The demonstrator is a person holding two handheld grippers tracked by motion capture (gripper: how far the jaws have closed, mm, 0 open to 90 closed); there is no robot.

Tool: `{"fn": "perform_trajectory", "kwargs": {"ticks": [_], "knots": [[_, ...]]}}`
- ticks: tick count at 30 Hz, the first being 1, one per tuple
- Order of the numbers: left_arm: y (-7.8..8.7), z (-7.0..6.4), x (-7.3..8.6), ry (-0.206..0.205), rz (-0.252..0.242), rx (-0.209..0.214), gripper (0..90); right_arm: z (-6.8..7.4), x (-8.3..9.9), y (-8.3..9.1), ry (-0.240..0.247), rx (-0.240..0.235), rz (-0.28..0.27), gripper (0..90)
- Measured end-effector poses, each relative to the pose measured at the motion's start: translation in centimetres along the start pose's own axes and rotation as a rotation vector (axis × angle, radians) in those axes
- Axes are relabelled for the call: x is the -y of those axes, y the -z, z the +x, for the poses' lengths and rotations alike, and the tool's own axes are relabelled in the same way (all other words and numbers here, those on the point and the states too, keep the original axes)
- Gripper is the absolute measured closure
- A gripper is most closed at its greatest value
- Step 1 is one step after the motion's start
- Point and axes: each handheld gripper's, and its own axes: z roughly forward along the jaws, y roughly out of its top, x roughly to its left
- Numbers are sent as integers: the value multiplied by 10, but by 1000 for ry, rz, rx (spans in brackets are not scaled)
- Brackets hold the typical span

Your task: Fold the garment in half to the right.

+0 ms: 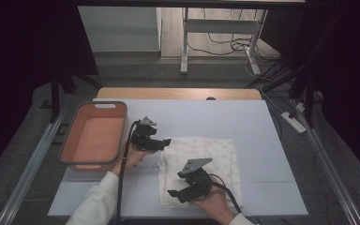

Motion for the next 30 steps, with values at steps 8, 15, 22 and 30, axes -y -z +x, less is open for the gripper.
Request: {"fn": "perform_trajectory", "kwargs": {"ticks": [8,15,22,30], "knots": [[-2,2,1,8,8,-2,188,23,-3,-22,80,-3,67,245],[-2,1,0,1,10,-5,188,34,-4,-39,123,32,141,195],[-3,3,1,6,16,-7,188,46,-4,-45,189,90,178,181],[-7,2,2,12,42,-19,184,46,-4,-39,178,142,171,434]]}}
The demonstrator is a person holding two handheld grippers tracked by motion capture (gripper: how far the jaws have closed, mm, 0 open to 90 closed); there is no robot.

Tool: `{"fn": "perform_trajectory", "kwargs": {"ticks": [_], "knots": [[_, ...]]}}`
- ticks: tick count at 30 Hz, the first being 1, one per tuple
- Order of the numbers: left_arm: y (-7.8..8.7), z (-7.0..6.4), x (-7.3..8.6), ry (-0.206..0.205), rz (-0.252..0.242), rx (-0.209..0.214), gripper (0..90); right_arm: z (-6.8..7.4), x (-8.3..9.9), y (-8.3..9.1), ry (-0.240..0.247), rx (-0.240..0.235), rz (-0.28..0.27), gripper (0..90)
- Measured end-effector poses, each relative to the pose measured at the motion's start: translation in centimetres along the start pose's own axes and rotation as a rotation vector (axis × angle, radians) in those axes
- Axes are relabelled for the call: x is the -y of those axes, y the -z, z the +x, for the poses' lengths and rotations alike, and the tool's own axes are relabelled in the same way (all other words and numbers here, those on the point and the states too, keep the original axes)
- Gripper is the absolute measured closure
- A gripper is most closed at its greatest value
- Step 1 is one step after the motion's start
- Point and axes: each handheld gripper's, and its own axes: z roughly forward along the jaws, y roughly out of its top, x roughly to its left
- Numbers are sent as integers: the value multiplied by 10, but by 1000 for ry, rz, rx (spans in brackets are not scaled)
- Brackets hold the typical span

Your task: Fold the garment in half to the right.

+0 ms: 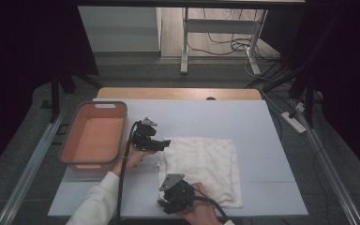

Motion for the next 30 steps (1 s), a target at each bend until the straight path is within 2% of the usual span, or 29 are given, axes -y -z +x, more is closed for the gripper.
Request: {"fn": "perform_trajectory", "kwargs": {"ticks": [2,3,4,5,6,7,8,12,15,17,20,24,30], "knots": [[0,0,0,-1,2,-4,183,-3,1,2,-4,29,4,544],[0,0,0,0,0,-4,183,-4,1,3,-15,21,-7,606],[0,0,0,0,-1,-6,183,-4,2,3,-20,34,-11,657],[0,0,0,0,-2,-7,183,-5,2,4,-9,44,-6,698],[0,1,0,-2,1,-8,183,-6,3,4,-9,36,-15,742],[0,0,0,2,-2,-11,184,-7,3,5,5,51,-11,779],[0,0,0,2,-2,-14,185,-8,4,5,-1,36,-27,796],[-3,0,-2,14,-7,-41,198,-17,7,8,-70,-20,-61,826],[-7,1,-4,13,-3,-69,213,-20,8,12,-98,-47,-95,828],[-11,1,-7,12,-5,-89,226,-21,8,14,-93,-52,-104,828],[-17,3,-12,8,4,-89,235,-20,8,15,-86,-51,-112,828],[-28,3,-13,-21,49,-116,247,-21,9,15,-85,-58,-115,828],[-43,6,-15,-34,97,-102,260,-20,10,14,-89,-50,-124,828]]}}
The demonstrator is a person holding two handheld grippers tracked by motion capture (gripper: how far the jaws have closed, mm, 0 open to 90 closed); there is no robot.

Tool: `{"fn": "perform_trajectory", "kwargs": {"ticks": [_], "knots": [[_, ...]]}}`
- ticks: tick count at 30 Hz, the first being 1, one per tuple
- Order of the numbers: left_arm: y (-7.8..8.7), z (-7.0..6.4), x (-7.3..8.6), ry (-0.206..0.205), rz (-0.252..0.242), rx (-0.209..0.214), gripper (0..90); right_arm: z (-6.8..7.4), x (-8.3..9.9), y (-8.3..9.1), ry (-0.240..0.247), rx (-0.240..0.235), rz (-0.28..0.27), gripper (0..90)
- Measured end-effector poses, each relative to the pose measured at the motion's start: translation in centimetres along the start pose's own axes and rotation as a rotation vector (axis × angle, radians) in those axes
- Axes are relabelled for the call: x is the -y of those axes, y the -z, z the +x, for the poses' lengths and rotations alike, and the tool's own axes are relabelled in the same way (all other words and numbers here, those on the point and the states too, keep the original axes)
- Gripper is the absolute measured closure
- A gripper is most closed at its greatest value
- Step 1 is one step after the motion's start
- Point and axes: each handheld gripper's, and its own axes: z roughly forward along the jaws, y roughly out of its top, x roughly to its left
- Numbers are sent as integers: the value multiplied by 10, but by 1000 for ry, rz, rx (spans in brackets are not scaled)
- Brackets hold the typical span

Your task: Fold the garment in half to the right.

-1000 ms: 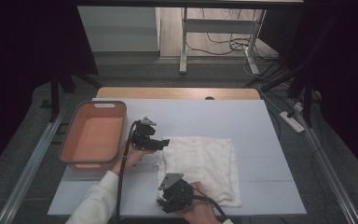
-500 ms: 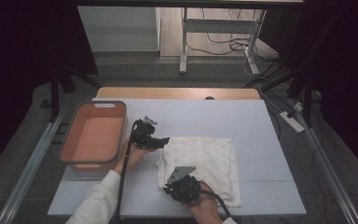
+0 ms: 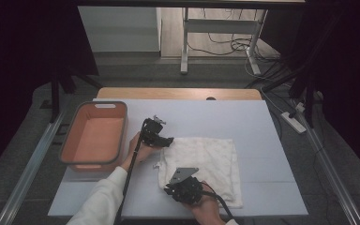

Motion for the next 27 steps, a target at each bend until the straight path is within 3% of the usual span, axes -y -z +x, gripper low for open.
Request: {"fn": "perform_trajectory", "kwargs": {"ticks": [7,12,16,20,25,27], "knots": [[-8,-1,1,-20,58,17,262,0,1,-1,5,-1,7,827],[-9,-1,1,-17,57,25,239,1,1,0,6,3,8,827],[-9,-3,2,-31,55,7,261,1,1,0,7,3,4,826],[-5,-2,3,-32,38,42,484,1,1,-1,7,5,5,826],[-4,-1,5,-33,45,132,831,1,1,-1,8,6,7,826],[-3,-3,4,-43,48,132,858,1,1,-1,7,6,7,826]]}}
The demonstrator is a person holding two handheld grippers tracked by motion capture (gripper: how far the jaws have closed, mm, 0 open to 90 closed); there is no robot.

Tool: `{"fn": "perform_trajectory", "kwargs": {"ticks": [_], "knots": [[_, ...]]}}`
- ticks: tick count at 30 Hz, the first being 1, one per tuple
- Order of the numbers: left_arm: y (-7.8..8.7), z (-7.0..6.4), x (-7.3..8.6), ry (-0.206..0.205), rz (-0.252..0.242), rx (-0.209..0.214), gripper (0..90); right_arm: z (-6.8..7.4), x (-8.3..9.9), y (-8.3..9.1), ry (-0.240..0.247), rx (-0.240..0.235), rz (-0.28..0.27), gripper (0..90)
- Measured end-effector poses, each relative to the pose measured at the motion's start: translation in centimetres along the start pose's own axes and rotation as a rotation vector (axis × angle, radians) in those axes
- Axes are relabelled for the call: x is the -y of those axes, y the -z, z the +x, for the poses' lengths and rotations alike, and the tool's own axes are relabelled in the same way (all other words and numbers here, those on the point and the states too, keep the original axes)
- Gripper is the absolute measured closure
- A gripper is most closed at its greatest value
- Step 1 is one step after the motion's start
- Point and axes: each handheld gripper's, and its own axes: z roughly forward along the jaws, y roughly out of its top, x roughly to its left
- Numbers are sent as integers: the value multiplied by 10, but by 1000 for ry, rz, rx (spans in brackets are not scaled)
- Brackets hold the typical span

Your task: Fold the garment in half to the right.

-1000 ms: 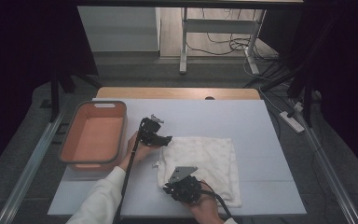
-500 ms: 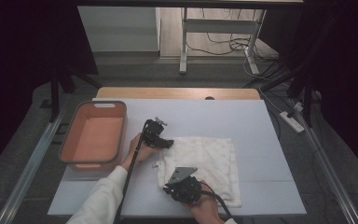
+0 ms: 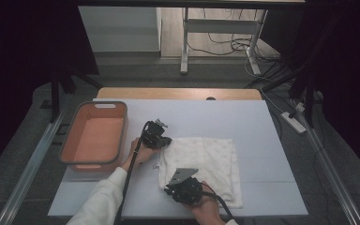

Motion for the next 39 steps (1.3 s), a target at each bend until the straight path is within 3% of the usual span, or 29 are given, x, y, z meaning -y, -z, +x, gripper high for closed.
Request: {"fn": "perform_trajectory", "kwargs": {"ticks": [5,7,10,14,28,39], "knots": [[6,0,-1,2,-15,36,866,-1,0,2,-3,-1,-14,826],[11,-1,-2,3,-33,47,867,-1,-1,4,-4,-1,-22,826],[20,-3,-5,8,-70,65,867,-4,-2,8,-42,-23,-50,825],[32,-6,-9,7,-112,89,867,-5,-4,16,-49,-14,-93,826],[56,1,-11,36,-186,106,869,-2,-19,27,-45,13,-181,826],[64,7,-6,63,-196,99,869,0,-21,25,-31,25,-185,825]]}}
